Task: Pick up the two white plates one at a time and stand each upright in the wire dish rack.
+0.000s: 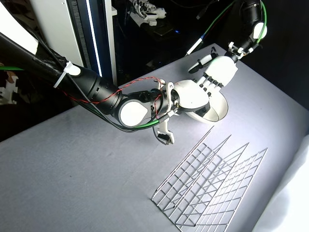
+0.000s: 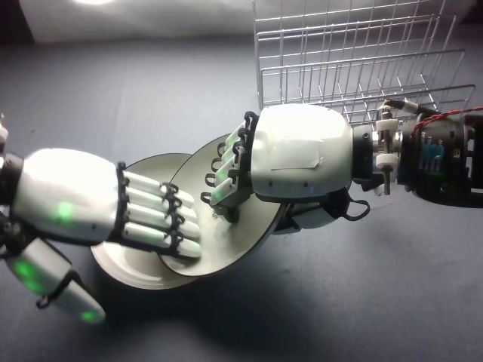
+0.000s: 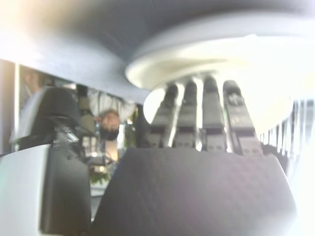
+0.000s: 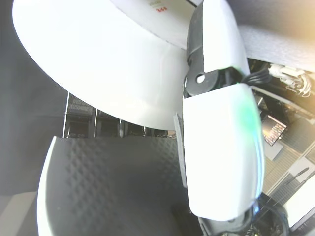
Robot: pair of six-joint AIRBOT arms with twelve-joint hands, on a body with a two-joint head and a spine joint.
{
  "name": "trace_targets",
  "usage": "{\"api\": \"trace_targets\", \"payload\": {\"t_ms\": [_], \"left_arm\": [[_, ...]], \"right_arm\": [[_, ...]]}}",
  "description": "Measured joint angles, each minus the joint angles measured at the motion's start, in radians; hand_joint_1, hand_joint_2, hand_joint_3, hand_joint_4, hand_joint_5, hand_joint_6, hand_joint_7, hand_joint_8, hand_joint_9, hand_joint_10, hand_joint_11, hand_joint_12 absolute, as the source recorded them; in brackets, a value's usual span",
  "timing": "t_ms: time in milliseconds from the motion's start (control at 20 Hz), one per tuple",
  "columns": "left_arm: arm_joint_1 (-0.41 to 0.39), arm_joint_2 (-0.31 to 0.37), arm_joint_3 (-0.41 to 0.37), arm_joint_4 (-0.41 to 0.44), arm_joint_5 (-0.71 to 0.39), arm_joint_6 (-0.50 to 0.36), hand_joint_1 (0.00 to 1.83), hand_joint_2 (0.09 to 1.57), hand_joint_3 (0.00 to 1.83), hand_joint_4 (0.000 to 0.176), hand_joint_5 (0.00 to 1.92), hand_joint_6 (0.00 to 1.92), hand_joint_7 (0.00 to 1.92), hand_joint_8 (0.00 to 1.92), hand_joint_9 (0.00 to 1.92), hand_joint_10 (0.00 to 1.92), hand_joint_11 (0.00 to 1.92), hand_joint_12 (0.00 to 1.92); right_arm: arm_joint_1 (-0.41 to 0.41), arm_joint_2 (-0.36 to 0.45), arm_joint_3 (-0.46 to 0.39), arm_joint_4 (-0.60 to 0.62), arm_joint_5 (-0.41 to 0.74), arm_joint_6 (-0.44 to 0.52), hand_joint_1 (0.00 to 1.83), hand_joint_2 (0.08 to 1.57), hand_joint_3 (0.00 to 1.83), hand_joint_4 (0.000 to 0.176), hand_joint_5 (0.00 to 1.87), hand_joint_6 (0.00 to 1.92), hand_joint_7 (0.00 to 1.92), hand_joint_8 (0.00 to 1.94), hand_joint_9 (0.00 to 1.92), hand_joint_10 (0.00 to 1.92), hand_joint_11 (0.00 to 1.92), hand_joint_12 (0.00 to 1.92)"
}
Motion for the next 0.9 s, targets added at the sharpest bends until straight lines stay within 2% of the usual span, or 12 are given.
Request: {"api": "trace_targets", "payload": {"t_ms": [50,100,150,200,250,350,700,900], "left_arm": [[-0.026,0.013,0.002,-0.002,0.006,-0.023,0.00,1.20,0.00,0.000,0.02,0.01,0.00,0.00,0.00,0.00,0.00,0.00],[-0.051,0.033,0.002,-0.011,0.006,-0.030,0.00,1.20,0.00,0.000,0.02,0.01,0.00,0.00,0.00,0.00,0.00,0.00],[-0.069,0.053,0.005,-0.029,0.006,-0.038,0.00,1.20,0.00,0.000,0.01,0.00,0.00,0.00,0.00,0.00,0.00,0.00],[-0.080,0.064,0.009,-0.028,0.005,-0.043,0.00,1.20,0.00,0.000,0.00,0.00,0.00,0.00,0.00,0.00,0.00,0.00],[-0.091,0.078,0.011,-0.005,0.010,-0.047,0.00,1.20,0.00,0.000,0.01,0.00,0.00,0.00,0.00,0.00,0.00,0.00],[-0.113,0.094,0.010,0.048,0.014,-0.054,0.00,1.20,0.00,0.000,0.01,0.00,0.00,0.00,0.00,0.00,0.00,0.00],[-0.125,0.185,-0.003,0.064,0.057,-0.099,0.00,1.20,0.00,0.000,0.02,0.00,0.00,0.00,0.00,0.00,0.00,0.00],[-0.142,0.210,-0.004,0.067,0.058,-0.111,0.00,1.20,0.00,0.000,0.03,0.01,0.00,0.00,0.00,0.00,0.00,0.00]], "right_arm": [[0.000,0.000,0.000,0.002,0.003,0.000,1.35,1.09,0.00,0.000,0.95,1.06,1.06,0.79,1.04,0.84,0.94,1.00],[0.000,0.000,0.000,0.003,0.006,0.000,1.38,1.09,0.00,0.000,0.94,1.07,1.05,0.82,0.98,1.03,0.92,1.01],[0.000,0.000,0.000,0.002,0.014,0.000,1.38,1.09,0.00,0.000,0.95,1.07,1.05,0.81,0.97,1.04,0.91,1.01],[0.001,0.000,-0.002,0.003,0.021,0.000,1.26,1.10,0.00,0.000,0.98,1.04,1.06,0.80,1.00,0.64,0.92,1.01],[0.009,0.001,-0.010,0.009,0.024,0.001,1.36,1.09,0.00,0.000,0.96,1.05,1.04,0.81,0.99,0.94,0.94,1.01],[0.027,0.013,-0.032,0.021,0.013,0.006,1.37,1.10,0.00,0.000,0.93,1.10,1.00,0.85,0.98,1.05,0.93,1.05],[0.089,0.098,-0.145,0.080,-0.054,0.012,1.38,1.10,0.00,0.000,0.93,1.10,1.02,0.84,0.97,1.06,0.93,1.08],[0.113,0.145,-0.212,0.140,-0.073,0.019,1.37,1.10,0.00,0.000,0.92,1.11,1.01,0.86,0.95,1.09,0.91,1.10]]}}
